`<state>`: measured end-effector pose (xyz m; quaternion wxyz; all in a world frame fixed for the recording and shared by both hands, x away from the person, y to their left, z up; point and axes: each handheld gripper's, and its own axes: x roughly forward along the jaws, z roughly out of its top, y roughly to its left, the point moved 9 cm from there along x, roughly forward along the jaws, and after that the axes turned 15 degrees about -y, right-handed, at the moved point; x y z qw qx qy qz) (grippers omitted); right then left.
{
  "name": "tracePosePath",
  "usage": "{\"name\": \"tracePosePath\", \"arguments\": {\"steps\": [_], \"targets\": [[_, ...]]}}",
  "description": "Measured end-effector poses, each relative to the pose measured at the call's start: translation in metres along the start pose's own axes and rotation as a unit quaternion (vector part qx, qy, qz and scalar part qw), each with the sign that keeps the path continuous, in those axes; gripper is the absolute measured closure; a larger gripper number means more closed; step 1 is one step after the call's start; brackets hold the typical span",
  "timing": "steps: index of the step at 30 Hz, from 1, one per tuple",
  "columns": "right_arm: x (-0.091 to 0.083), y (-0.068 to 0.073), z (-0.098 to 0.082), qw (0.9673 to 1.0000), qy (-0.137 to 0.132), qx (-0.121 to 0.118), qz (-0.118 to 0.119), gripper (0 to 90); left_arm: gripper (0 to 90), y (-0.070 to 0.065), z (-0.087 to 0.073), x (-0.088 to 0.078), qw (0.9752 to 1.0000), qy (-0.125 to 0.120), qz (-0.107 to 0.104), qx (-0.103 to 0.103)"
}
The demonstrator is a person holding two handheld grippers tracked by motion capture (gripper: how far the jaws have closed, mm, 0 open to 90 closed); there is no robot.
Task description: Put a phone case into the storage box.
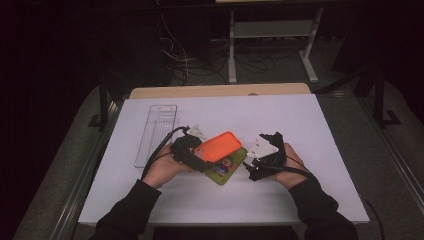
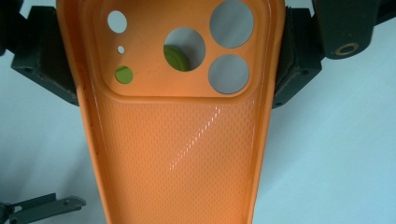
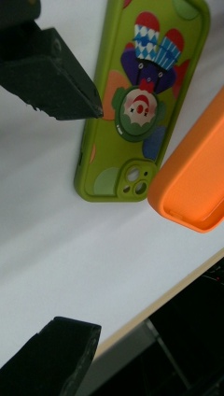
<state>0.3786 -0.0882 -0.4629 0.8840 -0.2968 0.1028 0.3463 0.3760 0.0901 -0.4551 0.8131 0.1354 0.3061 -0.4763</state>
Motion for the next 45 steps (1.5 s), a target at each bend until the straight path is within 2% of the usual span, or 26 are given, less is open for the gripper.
{"name": "tracePosePath", "arguments": {"steps": [7,12,16,18,19,20,22,24,27,29,30,33,34,35,36,37,38,39,42,44,45], "targets": [[0.0,0.0,0.001,0.9985,0.001,-0.054,-0.012,0.0,15.9,0.001,0.0,0.0,1.0,0.002,0.0,0.008],[-0.001,-0.001,0.003,0.9954,0.002,-0.094,-0.021,0.0,15.9,0.001,0.0,0.0,1.0,0.002,-0.001,0.009],[-0.001,0.002,0.006,0.9935,-0.005,-0.109,-0.03,0.0,15.9,0.001,0.0,0.0,1.0,0.003,-0.001,0.009],[-0.002,0.0,0.006,0.9897,0.0,-0.141,-0.026,0.0,15.9,0.001,0.0,-0.001,0.9999,0.005,-0.002,0.012],[-0.002,0.0,0.007,0.9887,-0.002,-0.146,-0.033,0.0,15.9,0.001,0.0,0.0,0.9999,0.003,-0.001,0.01],[-0.002,0.001,0.008,0.9879,-0.002,-0.151,-0.034,0.0,15.9,-0.001,0.001,0.002,0.9999,-0.009,0.003,-0.004],[-0.003,0.001,0.008,0.9855,0.0,-0.167,-0.032,0.0,16.0,0.0,0.002,0.002,0.9999,-0.01,0.002,0.003],[-0.002,0.003,0.01,0.985,-0.004,-0.168,-0.037,0.0,15.9,0.0,0.002,0.002,0.9999,-0.009,0.0,0.006],[-0.002,0.002,0.011,0.9786,-0.007,-0.201,-0.041,0.0,15.9,-0.001,0.002,0.002,1.0,-0.008,0.002,0.003],[-0.003,0.002,0.012,0.9757,-0.006,-0.214,-0.044,0.0,16.0,-0.002,0.002,0.002,0.9999,-0.012,0.003,-0.007],[-0.003,0.003,0.012,0.9762,-0.003,-0.212,-0.044,0.0,16.0,-0.003,0.002,0.003,0.9998,-0.015,0.005,-0.011],[-0.004,0.003,0.013,0.9688,0.0,-0.243,-0.049,0.0,16.0,-0.002,0.002,0.002,0.9999,-0.011,0.004,-0.006],[-0.003,0.004,0.013,0.9676,0.0,-0.247,-0.051,0.0,16.0,-0.001,0.002,0.001,0.9999,-0.009,0.004,-0.005],[-0.003,0.004,0.014,0.964,-0.001,-0.26,-0.055,0.0,15.9,-0.002,0.001,0.002,0.9999,-0.009,0.003,-0.008],[-0.003,0.004,0.014,0.962,0.001,-0.268,-0.054,0.0,15.9,-0.003,0.002,0.002,0.9998,-0.011,0.004,-0.014],[-0.003,0.005,0.014,0.9597,0.0,-0.275,-0.056,0.0,15.9,-0.002,0.002,0.002,0.9999,-0.01,0.004,-0.007],[-0.003,0.004,0.014,0.9556,-0.001,-0.288,-0.06,0.0,16.0,0.0,0.001,0.0,1.0,-0.001,0.001,0.003],[-0.003,0.005,0.015,0.9532,0.001,-0.296,-0.059,0.0,16.0,0.0,0.001,0.0,1.0,0.0,0.0,0.004],[-0.004,0.006,0.015,0.9478,0.003,-0.313,-0.064,0.0,16.0,0.0,0.0,-0.001,1.0,0.004,0.001,0.003],[-0.003,0.007,0.014,0.9397,0.01,-0.336,-0.064,0.0,16.0,0.0,0.0,-0.002,1.0,0.005,0.001,0.003],[-0.003,0.007,0.014,0.9306,0.009,-0.36,-0.066,0.0,15.9,0.001,0.001,-0.002,1.0,0.005,0.002,0.005]]}}
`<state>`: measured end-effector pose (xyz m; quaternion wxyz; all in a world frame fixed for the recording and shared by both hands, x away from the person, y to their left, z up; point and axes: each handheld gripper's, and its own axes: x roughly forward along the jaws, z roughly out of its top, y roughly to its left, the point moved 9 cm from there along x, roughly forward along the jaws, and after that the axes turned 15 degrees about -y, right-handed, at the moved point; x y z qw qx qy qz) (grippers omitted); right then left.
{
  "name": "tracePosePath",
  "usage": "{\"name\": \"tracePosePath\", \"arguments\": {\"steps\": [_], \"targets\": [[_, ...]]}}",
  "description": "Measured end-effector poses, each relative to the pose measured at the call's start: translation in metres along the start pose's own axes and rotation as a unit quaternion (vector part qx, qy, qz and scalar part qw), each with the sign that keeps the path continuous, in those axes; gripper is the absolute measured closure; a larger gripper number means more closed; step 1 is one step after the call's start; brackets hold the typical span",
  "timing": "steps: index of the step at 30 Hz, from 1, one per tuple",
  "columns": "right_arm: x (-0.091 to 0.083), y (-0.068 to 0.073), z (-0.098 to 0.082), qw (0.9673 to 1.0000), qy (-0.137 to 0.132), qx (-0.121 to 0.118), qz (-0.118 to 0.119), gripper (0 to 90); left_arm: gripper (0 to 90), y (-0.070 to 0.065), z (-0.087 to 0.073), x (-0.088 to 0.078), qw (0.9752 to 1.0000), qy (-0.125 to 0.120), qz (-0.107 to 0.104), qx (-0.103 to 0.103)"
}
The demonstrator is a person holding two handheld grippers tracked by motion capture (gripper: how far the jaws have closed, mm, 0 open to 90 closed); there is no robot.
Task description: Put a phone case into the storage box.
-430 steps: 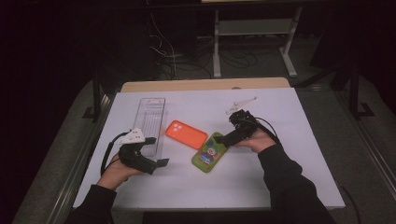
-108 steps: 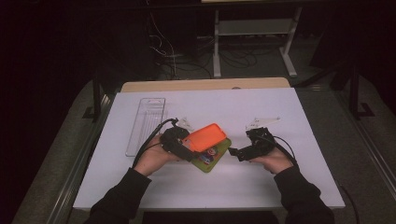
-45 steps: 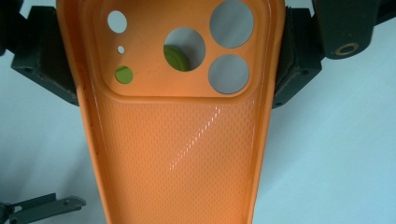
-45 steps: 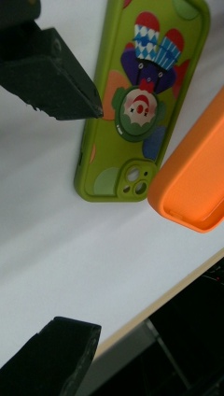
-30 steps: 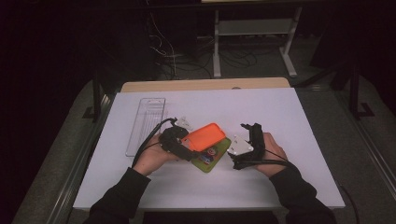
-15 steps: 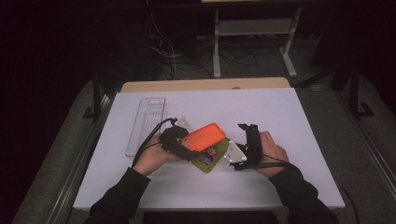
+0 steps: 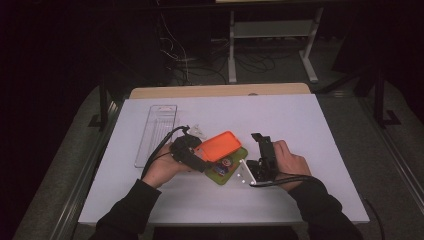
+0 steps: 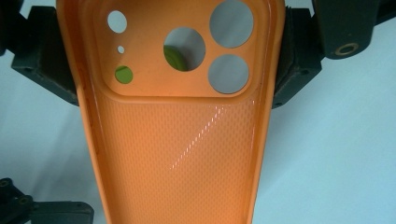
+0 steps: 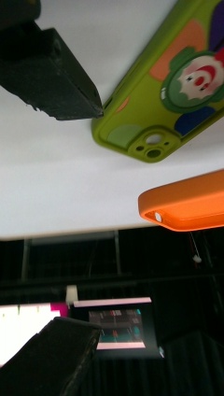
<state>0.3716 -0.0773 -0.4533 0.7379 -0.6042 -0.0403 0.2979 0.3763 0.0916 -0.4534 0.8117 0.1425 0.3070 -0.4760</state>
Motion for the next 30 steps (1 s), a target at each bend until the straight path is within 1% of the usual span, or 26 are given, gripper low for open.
{"name": "tracePosePath", "arguments": {"steps": [1,2,3,5,7,8,9,10,11,12,14,15,21,22,23,24,25,26,27,28,30], "targets": [[0.0,-0.001,0.001,0.9999,-0.001,-0.012,-0.001,0.0,16.0,0.0,0.001,0.0,1.0,-0.004,0.001,-0.003],[0.001,0.0,0.001,0.9998,-0.001,-0.019,-0.002,0.0,15.9,0.0,0.001,0.0,1.0,-0.006,0.001,-0.003],[0.0,0.001,0.002,0.9999,0.0,-0.015,-0.006,0.0,16.0,0.0,0.002,-0.001,1.0,-0.006,0.001,0.001],[0.001,0.0,0.005,0.9993,-0.006,-0.032,-0.016,0.0,15.9,0.0,0.003,-0.002,1.0,-0.007,0.002,0.006],[0.002,0.0,0.009,0.9991,-0.017,-0.036,-0.016,0.0,15.9,-0.001,0.004,-0.002,0.9999,-0.01,0.002,0.003],[0.002,-0.001,0.011,0.9987,-0.02,-0.041,-0.022,0.0,15.9,-0.003,0.005,-0.001,0.9998,-0.017,0.003,-0.006],[0.003,0.0,0.013,0.9986,-0.023,-0.042,-0.022,0.0,16.0,-0.003,0.005,-0.002,1.0,-0.009,0.001,0.0],[0.004,0.0,0.015,0.9985,-0.025,-0.044,-0.023,0.8,16.0,-0.002,0.005,-0.002,0.9999,-0.01,0.001,0.003],[0.005,0.001,0.017,0.9983,-0.03,-0.044,-0.023,0.9,16.0,-0.003,0.006,-0.002,0.9999,-0.009,0.001,0.003],[0.007,0.001,0.018,0.998,-0.032,-0.046,-0.027,1.1,15.9,-0.005,0.006,-0.001,0.9999,-0.013,0.0,-0.002],[0.009,0.002,0.02,0.9978,-0.034,-0.048,-0.03,3.7,15.9,-0.005,0.007,-0.001,0.9999,-0.012,-0.001,0.003],[0.011,0.002,0.022,0.9975,-0.039,-0.049,-0.032,4.8,15.9,-0.005,0.007,-0.002,0.9999,-0.011,-0.001,0.003],[0.017,-0.002,0.028,0.9962,-0.042,-0.053,-0.055,12.3,15.9,-0.005,0.009,-0.003,0.9999,-0.013,0.0,0.001],[0.019,-0.003,0.029,0.9951,-0.046,-0.062,-0.062,12.9,16.0,-0.005,0.009,-0.003,0.9999,-0.014,0.0,0.001],[0.02,-0.004,0.03,0.9943,-0.049,-0.069,-0.064,13.4,15.9,-0.006,0.009,-0.004,0.9999,-0.016,0.0,-0.002],[0.022,-0.004,0.032,0.9938,-0.053,-0.064,-0.074,14.6,16.0,-0.006,0.01,-0.004,0.9999,-0.016,-0.002,-0.002],[0.023,-0.005,0.032,0.9935,-0.052,-0.064,-0.078,16.7,16.0,-0.006,0.01,-0.004,0.9998,-0.019,-0.003,0.0],[0.024,-0.004,0.033,0.994,-0.05,-0.064,-0.073,18.3,15.9,-0.005,0.01,-0.004,0.9999,-0.017,-0.001,0.003],[0.025,-0.002,0.034,0.994,-0.05,-0.065,-0.073,20.4,15.9,-0.006,0.01,-0.005,0.9999,-0.016,-0.001,0.003],[0.026,-0.001,0.035,0.9934,-0.052,-0.072,-0.072,22.6,15.9,-0.006,0.01,-0.005,0.9998,-0.018,-0.001,0.001],[0.027,-0.001,0.038,0.9923,-0.056,-0.076,-0.079,25.9,15.9,-0.007,0.011,-0.004,0.9998,-0.021,0.0,-0.001]]}}
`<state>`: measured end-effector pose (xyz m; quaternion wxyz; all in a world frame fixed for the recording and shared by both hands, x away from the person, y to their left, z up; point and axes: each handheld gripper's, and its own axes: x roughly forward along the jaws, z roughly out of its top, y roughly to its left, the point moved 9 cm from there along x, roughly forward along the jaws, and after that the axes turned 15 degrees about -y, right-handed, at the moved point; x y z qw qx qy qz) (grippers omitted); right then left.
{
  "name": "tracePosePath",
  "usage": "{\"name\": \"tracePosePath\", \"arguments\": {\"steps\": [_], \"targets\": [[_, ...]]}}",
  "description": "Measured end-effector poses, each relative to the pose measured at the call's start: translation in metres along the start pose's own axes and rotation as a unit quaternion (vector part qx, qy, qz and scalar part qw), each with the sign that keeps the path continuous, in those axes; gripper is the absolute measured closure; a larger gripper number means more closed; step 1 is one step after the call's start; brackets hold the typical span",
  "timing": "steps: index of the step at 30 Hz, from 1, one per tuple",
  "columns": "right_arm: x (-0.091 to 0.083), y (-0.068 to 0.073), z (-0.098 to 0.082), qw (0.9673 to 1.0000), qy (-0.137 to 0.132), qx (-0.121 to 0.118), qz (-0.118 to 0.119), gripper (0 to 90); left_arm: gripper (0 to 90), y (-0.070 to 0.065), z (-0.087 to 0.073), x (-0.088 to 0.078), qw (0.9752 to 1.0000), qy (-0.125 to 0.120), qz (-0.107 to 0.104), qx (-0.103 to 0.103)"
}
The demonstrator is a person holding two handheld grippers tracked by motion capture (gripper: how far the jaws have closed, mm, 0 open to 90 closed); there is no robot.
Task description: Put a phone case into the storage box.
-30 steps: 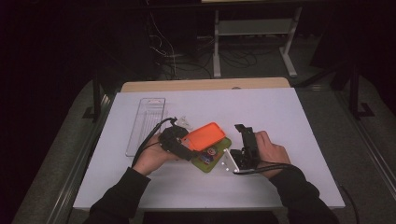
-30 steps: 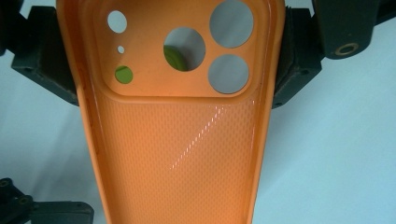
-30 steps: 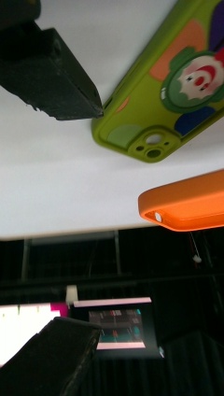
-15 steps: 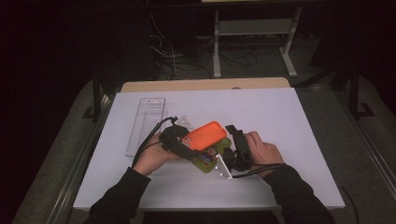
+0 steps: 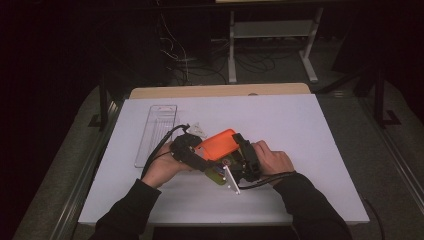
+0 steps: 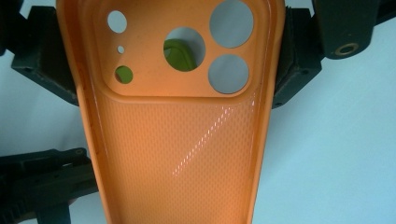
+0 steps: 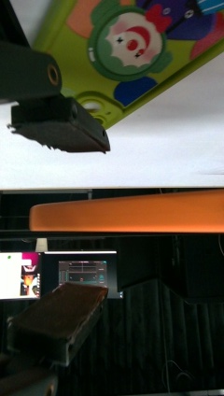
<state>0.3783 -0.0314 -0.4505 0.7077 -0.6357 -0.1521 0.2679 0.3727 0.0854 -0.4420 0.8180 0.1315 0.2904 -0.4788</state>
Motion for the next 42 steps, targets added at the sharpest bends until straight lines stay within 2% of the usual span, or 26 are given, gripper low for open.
{"name": "tracePosePath", "arguments": {"steps": [7,26,33,34,37,42], "targets": [[0.0,0.001,0.008,0.9999,-0.013,-0.001,-0.003,44.4,15.9,0.0,0.0,-0.001,1.0,0.004,-0.001,0.006],[-0.002,0.004,0.018,0.9997,-0.023,-0.01,0.001,75.6,15.9,-0.003,0.0,0.0,0.9999,0.006,-0.007,0.011],[-0.003,0.006,0.019,0.9996,-0.021,-0.015,0.009,77.9,15.5,-0.003,-0.001,0.001,0.9998,0.007,-0.012,0.015],[-0.003,0.006,0.019,0.9996,-0.02,-0.018,0.009,77.9,15.3,-0.005,0.0,0.003,0.9999,-0.005,-0.008,0.008],[-0.003,0.008,0.019,0.9996,-0.019,-0.018,0.01,78.1,14.9,-0.003,-0.002,0.002,0.9997,0.001,-0.01,0.022],[-0.004,0.008,0.018,0.9997,-0.016,-0.014,0.011,78.1,10.1,-0.001,-0.004,0.003,0.9997,0.004,-0.012,0.021]]}}
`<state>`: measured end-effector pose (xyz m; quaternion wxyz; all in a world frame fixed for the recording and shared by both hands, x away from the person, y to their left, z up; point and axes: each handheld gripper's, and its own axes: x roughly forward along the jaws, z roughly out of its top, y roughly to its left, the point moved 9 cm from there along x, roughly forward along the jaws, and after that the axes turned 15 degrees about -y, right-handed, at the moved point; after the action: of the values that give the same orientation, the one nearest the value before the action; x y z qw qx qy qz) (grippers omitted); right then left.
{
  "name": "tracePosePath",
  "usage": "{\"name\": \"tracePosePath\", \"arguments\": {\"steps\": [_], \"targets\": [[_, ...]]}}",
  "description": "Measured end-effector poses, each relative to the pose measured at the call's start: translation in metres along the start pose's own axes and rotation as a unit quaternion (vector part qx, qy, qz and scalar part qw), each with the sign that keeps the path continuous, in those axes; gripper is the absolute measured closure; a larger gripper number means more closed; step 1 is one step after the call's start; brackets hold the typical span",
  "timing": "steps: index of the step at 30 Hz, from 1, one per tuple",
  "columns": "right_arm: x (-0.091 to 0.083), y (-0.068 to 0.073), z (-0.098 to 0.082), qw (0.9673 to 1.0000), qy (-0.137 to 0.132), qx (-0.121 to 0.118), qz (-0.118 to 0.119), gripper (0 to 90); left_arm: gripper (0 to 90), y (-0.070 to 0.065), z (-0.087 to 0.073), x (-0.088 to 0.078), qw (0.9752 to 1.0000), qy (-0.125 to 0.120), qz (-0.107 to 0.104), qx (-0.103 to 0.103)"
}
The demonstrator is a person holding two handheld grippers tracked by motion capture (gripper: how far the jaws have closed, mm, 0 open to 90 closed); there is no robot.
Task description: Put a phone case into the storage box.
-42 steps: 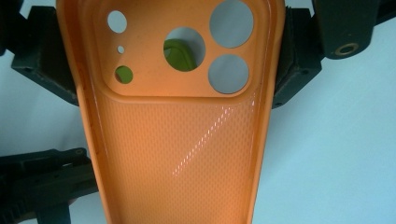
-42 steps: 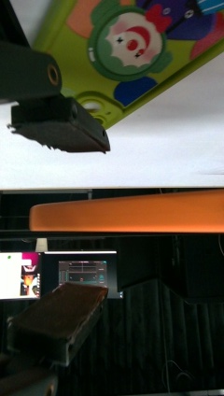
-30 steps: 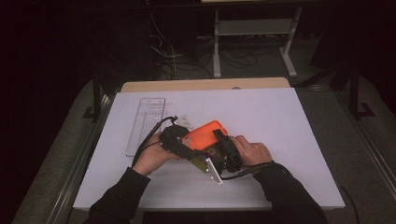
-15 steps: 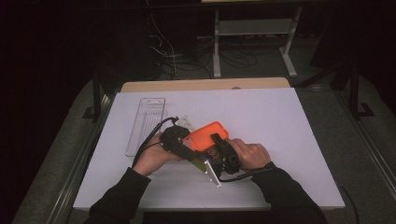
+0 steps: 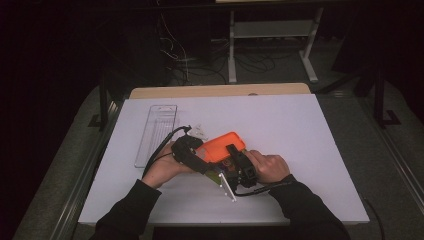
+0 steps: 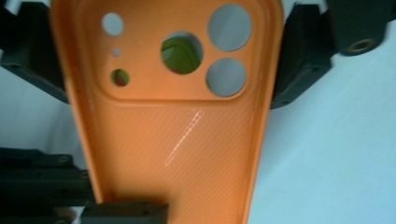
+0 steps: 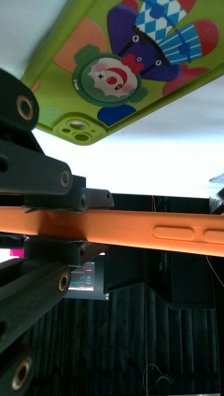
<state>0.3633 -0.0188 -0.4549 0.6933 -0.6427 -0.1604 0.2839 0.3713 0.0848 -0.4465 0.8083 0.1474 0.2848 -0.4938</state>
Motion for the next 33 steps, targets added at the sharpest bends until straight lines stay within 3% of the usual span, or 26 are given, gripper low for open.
{"name": "tracePosePath", "arguments": {"steps": [3,9,11,14,18,21,23,25,27,29,33], "targets": [[-0.001,-0.001,-0.002,1.0,0.001,-0.007,0.001,78.1,1.8,-0.003,0.001,0.002,0.9997,-0.012,-0.007,-0.022],[-0.002,-0.001,-0.009,1.0,0.008,0.003,0.005,78.1,0.0,-0.001,0.001,-0.004,0.9998,-0.013,-0.014,-0.01],[-0.002,0.001,-0.011,0.9999,0.011,0.005,0.01,78.1,0.0,0.002,-0.001,-0.008,0.9999,-0.007,-0.013,0.004],[-0.004,0.002,-0.013,0.9997,0.015,0.013,0.017,78.1,0.0,0.002,-0.002,-0.01,0.9997,-0.018,-0.011,-0.015],[-0.005,0.001,-0.018,0.9993,0.019,0.021,0.023,78.0,0.0,0.01,-0.007,-0.017,0.9999,-0.007,-0.007,-0.002],[-0.006,0.003,-0.021,0.9987,0.025,0.035,0.029,78.0,0.0,0.014,-0.009,-0.021,0.9999,-0.01,0.0,-0.003],[-0.006,0.002,-0.024,0.9982,0.026,0.043,0.032,78.0,0.0,0.018,-0.011,-0.024,1.0,-0.005,-0.001,0.008],[-0.007,0.001,-0.025,0.9979,0.027,0.05,0.03,78.0,0.0,0.019,-0.012,-0.024,0.9999,-0.011,0.004,0.0],[-0.007,0.0,-0.026,0.9976,0.027,0.056,0.031,78.0,0.0,0.019,-0.014,-0.025,1.0,-0.009,0.003,-0.001],[-0.006,0.0,-0.028,0.9969,0.029,0.067,0.028,78.0,0.0,0.022,-0.017,-0.027,0.9999,0.001,0.008,0.01],[-0.007,0.002,-0.032,0.9946,0.035,0.092,0.034,78.0,0.0,0.022,-0.019,-0.027,0.9999,0.004,0.008,0.005]]}}
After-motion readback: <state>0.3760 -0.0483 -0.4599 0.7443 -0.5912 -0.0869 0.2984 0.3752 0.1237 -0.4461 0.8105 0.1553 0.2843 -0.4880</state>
